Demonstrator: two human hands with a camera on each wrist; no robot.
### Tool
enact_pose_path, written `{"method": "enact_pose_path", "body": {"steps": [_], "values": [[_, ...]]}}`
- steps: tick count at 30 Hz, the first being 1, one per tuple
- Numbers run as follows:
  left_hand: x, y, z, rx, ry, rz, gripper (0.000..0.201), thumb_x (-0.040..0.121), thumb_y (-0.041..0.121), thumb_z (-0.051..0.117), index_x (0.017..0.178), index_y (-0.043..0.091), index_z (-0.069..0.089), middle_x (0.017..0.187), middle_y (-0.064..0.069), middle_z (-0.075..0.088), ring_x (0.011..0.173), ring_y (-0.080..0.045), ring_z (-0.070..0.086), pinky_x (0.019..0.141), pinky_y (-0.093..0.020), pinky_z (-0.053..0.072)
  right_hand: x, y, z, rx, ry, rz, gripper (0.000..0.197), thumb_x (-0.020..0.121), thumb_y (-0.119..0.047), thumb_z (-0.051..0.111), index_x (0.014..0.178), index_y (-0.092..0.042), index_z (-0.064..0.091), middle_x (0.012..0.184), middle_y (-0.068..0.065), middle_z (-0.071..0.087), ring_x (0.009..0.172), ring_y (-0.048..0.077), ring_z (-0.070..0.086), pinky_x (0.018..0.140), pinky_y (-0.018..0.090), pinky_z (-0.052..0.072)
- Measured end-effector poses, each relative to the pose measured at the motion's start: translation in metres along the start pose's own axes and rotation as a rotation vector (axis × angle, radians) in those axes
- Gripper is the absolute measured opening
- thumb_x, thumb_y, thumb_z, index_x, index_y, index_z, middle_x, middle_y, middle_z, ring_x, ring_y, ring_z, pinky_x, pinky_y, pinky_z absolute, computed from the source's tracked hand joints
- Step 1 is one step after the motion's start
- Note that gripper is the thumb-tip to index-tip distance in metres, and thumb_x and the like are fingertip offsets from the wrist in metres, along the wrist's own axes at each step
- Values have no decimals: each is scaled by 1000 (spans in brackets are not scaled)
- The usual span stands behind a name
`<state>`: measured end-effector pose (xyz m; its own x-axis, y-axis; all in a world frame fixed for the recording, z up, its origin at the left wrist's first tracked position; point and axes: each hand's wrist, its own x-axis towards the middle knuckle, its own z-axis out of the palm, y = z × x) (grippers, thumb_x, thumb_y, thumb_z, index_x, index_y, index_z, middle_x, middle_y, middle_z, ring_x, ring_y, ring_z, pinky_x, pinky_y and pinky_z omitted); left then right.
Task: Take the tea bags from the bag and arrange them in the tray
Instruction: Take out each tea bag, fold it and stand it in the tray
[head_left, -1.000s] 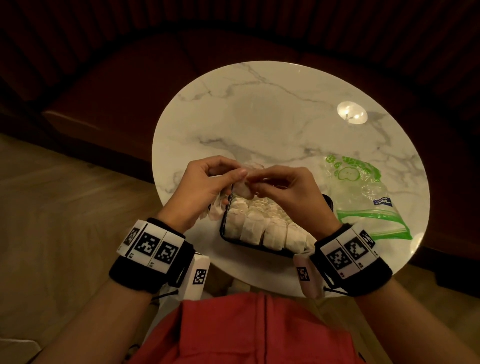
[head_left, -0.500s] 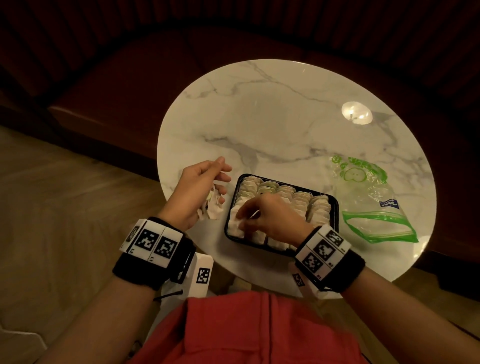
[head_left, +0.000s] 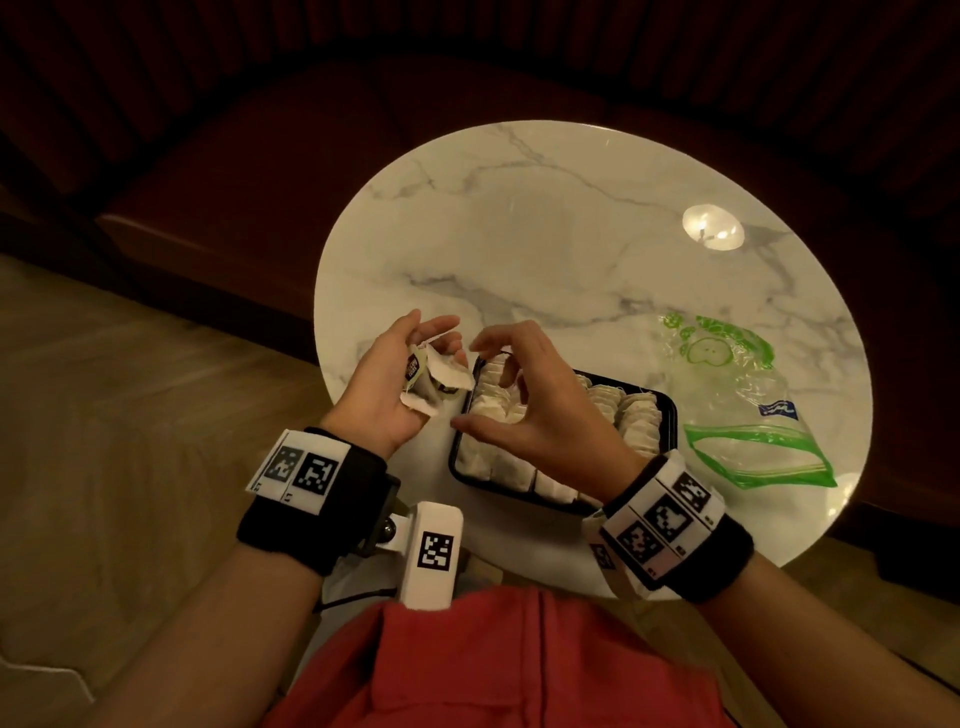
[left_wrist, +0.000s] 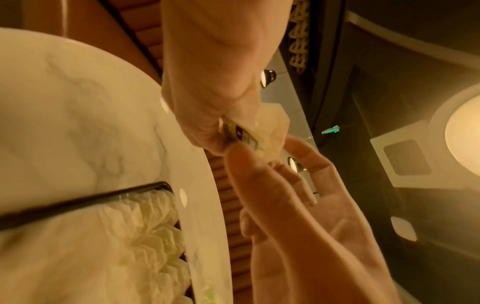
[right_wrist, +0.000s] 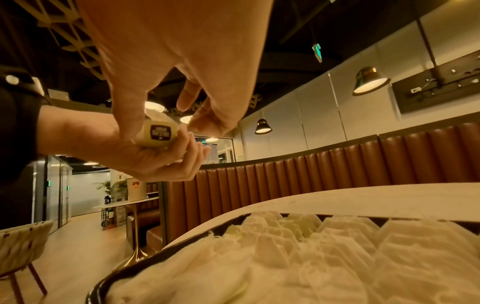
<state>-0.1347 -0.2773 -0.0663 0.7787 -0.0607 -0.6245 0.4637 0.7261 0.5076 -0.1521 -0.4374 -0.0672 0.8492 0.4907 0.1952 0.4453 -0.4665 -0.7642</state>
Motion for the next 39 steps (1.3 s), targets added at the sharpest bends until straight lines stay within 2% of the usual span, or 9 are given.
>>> {"method": "enact_pose_path", "body": {"steps": [3, 8, 13, 18, 23, 26, 30, 33, 39], "values": [[-1, 0, 2, -15, -3, -26, 40, 105, 33, 38, 93, 7, 67, 81, -8, 65, 60, -15, 66, 61, -25, 54, 1, -1, 3, -45, 17, -118, 55, 79, -19, 80, 128, -9, 55, 124, 5, 49, 102, -6, 45, 86, 7, 36], [-7, 0, 9, -40, -17, -39, 39, 105, 32, 36, 102, 5, 65, 105, -16, 66, 92, -25, 69, 73, -34, 59, 6, 2, 4, -42, 172, -196, 35, 82, -12, 77, 115, -5, 68, 114, 9, 56, 94, 9, 55, 82, 10, 39], [-12, -1, 16, -13, -27, -48, 38, 105, 30, 38, 97, 4, 64, 76, -13, 70, 70, -22, 69, 73, -28, 54, 15, 1, 0, 23, 213, -179, 18, 85, -5, 72, 103, -3, 73, 98, -1, 63, 82, -6, 52, 73, 8, 38], [-16, -1, 14, 32, -80, -57, 45, 101, 33, 46, 128, -1, 57, 125, -19, 65, 115, -28, 64, 99, -40, 50, 21, -10, -18, 144, 202, 23, 14, 89, -12, 69, 101, -7, 73, 92, 2, 73, 77, 13, 64, 67, 30, 53], [-24, 7, 13, 137, -226, -13, 52, 98, 46, 45, 120, 2, 64, 108, -17, 70, 95, -28, 70, 87, -42, 57, 27, -13, -37, 425, 110, 230, 15, 92, -16, 65, 99, -5, 72, 83, 2, 72, 66, 7, 60, 59, 19, 45], [-27, 9, 14, 206, -297, 10, 56, 98, 49, 41, 127, 6, 60, 116, -17, 67, 104, -31, 67, 83, -43, 58, 29, -11, -39, 565, 130, 287, 15, 92, -12, 64, 105, -5, 68, 81, 10, 68, 62, 14, 55, 55, 23, 45], [-29, 7, 18, 257, -298, 19, 48, 99, 42, 44, 128, 8, 59, 123, -20, 64, 106, -34, 65, 75, -40, 60, 29, -10, -38, 597, 120, 313, 20, 93, -9, 62, 112, -15, 66, 87, 13, 66, 73, 19, 60, 55, 23, 47], [-27, 4, 19, 281, -291, 21, 43, 99, 42, 44, 120, 9, 64, 112, -14, 69, 96, -26, 69, 71, -36, 60, 27, -10, -36, 548, 129, 326, 12, 92, -13, 64, 103, -16, 69, 93, 8, 68, 76, 21, 60, 53, 23, 44], [-23, 0, 16, 272, -243, -6, 48, 96, 53, 45, 115, 15, 65, 99, -9, 68, 79, -22, 68, 62, -31, 58, 25, -13, -37, 617, 207, 341, 7, 90, -17, 67, 92, -22, 71, 90, -7, 65, 73, 10, 53, 57, 20, 41]]}}
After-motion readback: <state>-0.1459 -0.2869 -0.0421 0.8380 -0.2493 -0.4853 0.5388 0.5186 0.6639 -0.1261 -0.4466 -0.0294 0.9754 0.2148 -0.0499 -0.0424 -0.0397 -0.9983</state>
